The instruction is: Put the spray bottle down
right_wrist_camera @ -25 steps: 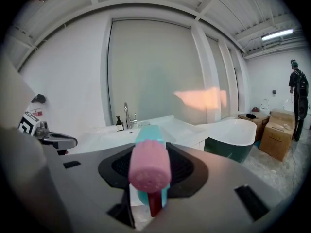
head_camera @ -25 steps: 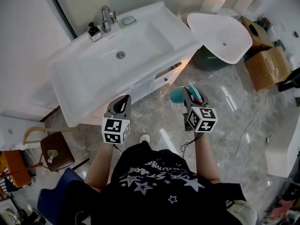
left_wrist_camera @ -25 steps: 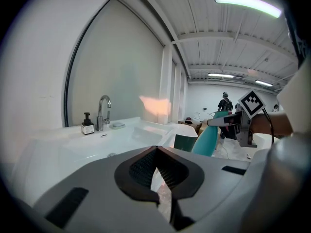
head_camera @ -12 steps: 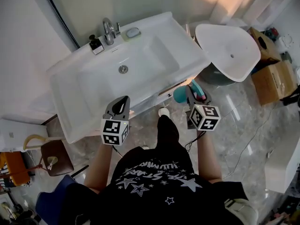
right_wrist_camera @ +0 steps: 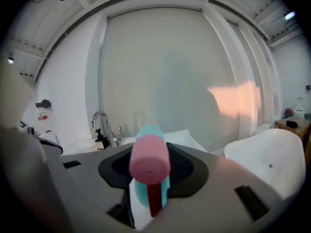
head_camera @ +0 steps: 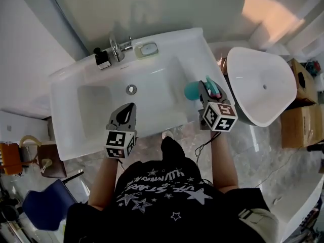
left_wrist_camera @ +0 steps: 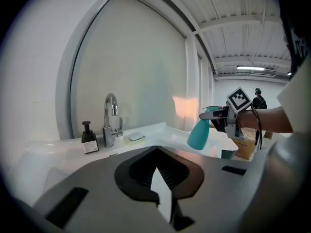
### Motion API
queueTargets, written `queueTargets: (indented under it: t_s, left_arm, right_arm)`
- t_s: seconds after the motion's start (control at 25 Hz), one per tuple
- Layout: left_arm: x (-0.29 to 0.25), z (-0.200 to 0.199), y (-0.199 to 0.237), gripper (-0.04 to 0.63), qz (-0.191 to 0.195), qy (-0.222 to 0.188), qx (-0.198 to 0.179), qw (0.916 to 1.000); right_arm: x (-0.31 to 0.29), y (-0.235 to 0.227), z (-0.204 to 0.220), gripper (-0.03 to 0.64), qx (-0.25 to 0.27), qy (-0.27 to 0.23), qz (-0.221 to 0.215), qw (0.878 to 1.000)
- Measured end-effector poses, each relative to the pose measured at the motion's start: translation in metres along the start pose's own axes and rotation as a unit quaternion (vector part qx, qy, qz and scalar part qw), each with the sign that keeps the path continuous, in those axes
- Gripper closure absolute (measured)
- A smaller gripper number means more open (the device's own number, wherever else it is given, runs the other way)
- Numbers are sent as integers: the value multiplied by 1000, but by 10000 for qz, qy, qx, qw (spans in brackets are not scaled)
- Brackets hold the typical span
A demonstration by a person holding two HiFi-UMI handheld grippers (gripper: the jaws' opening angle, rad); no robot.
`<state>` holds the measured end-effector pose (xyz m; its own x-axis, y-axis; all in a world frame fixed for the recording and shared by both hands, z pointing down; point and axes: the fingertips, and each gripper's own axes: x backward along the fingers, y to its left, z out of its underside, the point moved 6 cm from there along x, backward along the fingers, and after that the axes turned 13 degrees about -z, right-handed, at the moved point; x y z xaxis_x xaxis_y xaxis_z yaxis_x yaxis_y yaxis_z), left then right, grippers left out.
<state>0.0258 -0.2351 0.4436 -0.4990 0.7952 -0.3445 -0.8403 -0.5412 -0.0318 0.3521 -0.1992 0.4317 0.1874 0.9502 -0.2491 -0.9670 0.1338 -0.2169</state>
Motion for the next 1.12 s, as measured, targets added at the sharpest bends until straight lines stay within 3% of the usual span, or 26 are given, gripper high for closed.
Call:
queueTargets:
  t_s: [0.16, 0.52, 1.12]
  left_arm:
    - [-32, -19, -10, 580, -293, 91, 95, 9995]
    - [-98, -48, -14, 580, -775, 128, 177, 9967]
    - [-161, -56, 2, 580, -1200, 264, 268, 9921]
  right_arm:
    - [-52, -37, -21, 459, 39, 152, -358, 9992]
    - [-147, -98, -58, 459, 245, 241, -690, 9970]
    - [-264, -126, -68, 457, 735, 612, -1005, 9903]
